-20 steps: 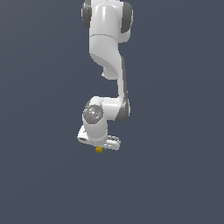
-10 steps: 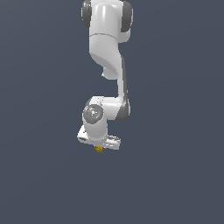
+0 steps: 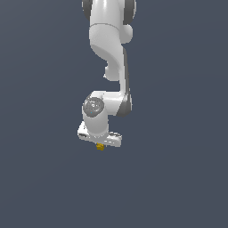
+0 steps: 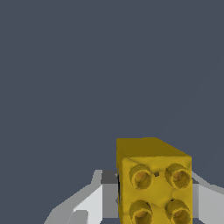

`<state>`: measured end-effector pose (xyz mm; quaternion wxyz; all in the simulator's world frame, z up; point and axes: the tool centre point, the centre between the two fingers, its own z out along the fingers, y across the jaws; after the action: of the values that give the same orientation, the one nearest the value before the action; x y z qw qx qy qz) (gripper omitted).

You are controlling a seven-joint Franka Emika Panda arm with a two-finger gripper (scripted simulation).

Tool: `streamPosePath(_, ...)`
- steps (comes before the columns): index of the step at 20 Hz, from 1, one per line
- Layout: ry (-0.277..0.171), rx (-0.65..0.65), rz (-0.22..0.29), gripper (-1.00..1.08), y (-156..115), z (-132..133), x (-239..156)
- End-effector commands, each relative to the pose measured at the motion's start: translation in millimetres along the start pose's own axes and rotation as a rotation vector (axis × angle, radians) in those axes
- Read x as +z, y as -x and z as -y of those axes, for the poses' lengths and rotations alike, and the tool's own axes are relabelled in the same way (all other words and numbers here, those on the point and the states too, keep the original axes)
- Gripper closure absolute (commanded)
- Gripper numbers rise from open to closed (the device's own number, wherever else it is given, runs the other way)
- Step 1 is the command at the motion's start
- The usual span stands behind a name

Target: Pick up the object and move it to a goal position.

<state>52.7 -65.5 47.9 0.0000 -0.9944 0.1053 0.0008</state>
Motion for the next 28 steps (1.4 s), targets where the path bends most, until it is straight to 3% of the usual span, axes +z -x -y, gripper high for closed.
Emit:
streamPosePath(1, 0.000, 0.000, -0.001, 1.08, 7, -3, -12)
streamPosePath(28, -0.001, 0.000, -0.001, 1.08, 122, -56, -211)
